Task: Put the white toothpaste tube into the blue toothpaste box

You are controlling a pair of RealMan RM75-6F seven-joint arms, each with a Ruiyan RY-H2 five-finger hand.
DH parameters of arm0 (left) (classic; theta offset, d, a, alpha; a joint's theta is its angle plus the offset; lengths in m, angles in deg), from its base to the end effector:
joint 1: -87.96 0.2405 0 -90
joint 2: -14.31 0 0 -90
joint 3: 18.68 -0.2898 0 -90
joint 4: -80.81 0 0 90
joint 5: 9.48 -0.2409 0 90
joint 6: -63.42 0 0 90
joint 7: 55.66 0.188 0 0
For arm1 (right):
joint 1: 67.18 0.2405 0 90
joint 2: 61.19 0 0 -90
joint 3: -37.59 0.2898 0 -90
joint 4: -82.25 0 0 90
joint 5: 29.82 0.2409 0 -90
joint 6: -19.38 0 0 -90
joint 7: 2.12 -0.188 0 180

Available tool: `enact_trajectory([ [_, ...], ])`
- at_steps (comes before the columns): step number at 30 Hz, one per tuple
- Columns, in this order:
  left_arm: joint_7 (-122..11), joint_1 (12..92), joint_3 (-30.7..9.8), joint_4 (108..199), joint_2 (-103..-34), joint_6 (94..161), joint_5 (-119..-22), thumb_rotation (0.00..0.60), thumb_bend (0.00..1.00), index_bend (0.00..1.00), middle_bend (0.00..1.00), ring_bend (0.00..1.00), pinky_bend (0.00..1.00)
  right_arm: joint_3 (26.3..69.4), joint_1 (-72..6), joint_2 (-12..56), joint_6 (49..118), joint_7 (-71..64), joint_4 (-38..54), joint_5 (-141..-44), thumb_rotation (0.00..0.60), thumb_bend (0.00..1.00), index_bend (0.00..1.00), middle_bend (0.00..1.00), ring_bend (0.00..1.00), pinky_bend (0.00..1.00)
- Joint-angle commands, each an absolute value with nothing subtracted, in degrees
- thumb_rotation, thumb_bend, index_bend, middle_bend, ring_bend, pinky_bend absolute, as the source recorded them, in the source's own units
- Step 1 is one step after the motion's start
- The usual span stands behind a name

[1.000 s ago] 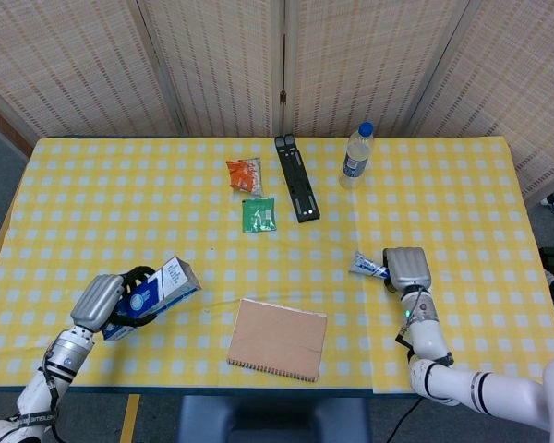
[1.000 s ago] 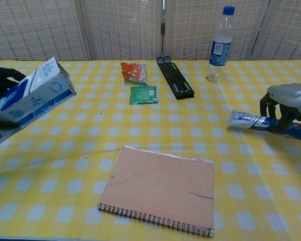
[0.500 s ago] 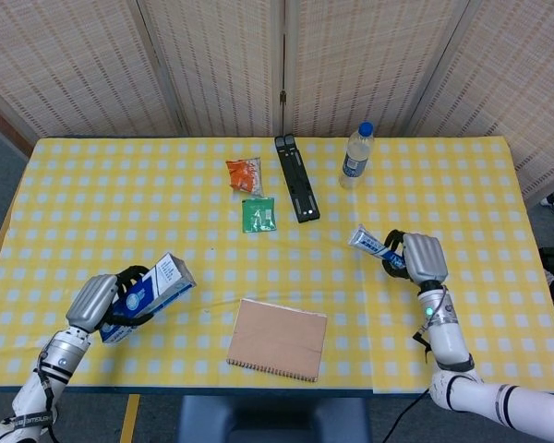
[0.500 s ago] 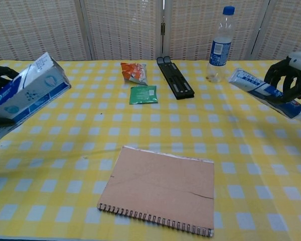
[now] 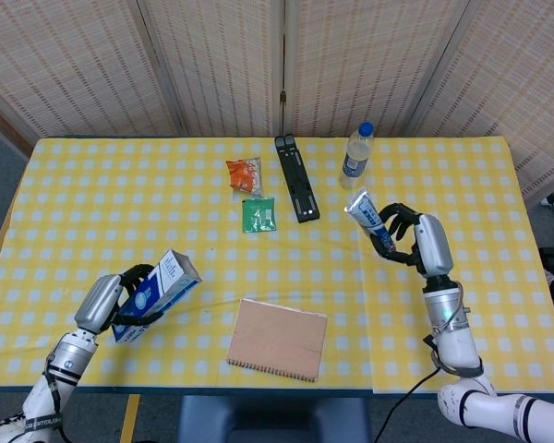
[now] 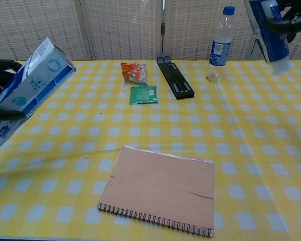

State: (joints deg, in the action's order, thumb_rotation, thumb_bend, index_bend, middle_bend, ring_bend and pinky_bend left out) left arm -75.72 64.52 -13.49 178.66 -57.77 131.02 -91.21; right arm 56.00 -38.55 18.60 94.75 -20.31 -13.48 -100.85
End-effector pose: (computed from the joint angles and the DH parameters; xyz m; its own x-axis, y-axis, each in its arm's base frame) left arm -0.2415 0.3223 0.0423 -0.1152 0.3013 0.9465 0.9688 -0.1762 0.1740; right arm -0.1885 -0.3943 0.0772 -0.3401 -0.0056 0.9404 -0.9158 -0.2250 -0.3326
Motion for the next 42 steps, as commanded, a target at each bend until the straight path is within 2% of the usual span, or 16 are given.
enact_trajectory([
  [1, -77.42, 64.20, -13.65, 179.93, -57.85, 130.26, -92.00, 0.600, 0.21, 0.36, 0.53, 0.57, 0.60, 58.33, -38.35, 20.66, 97.67, -24.05, -15.05, -104.05, 0.600, 0.37, 0.68, 0.55, 0.59, 0.61],
  [18, -82.81, 61.18, -12.74, 182.08, -63.87, 129.58, -95.62, 0.600, 0.21, 0.36, 0.53, 0.57, 0.60, 65.36, -32.14, 32.02, 98.24, -30.55, -17.50, -102.14, 0.600, 0.37, 0.68, 0.55, 0.59, 0.61],
  [26, -83.78, 60.51, -12.40, 181.67, -65.61, 130.80, -96.85, 0.600, 0.21, 0.36, 0.54, 0.57, 0.60, 65.82, -29.56, 36.91, 97.15, -31.96, -18.60, -101.80, 0.600, 0.37, 0.68, 0.55, 0.58, 0.61],
  [32, -86.23, 60.48, -12.22, 180.75, -65.64, 132.36, -97.89, 0.600, 0.21, 0.38, 0.54, 0.58, 0.60, 66.60, -29.10, 36.51, 95.55, -32.94, -21.24, -101.62, 0.600, 0.37, 0.68, 0.55, 0.59, 0.61],
  [42, -89.62, 59.51, -12.60, 177.53, -68.05, 131.53, -97.41, 0.600, 0.21, 0.38, 0.55, 0.58, 0.61, 66.90, -28.71, 31.52, 90.35, -35.32, -24.52, -102.64, 0.600, 0.37, 0.68, 0.55, 0.59, 0.61],
])
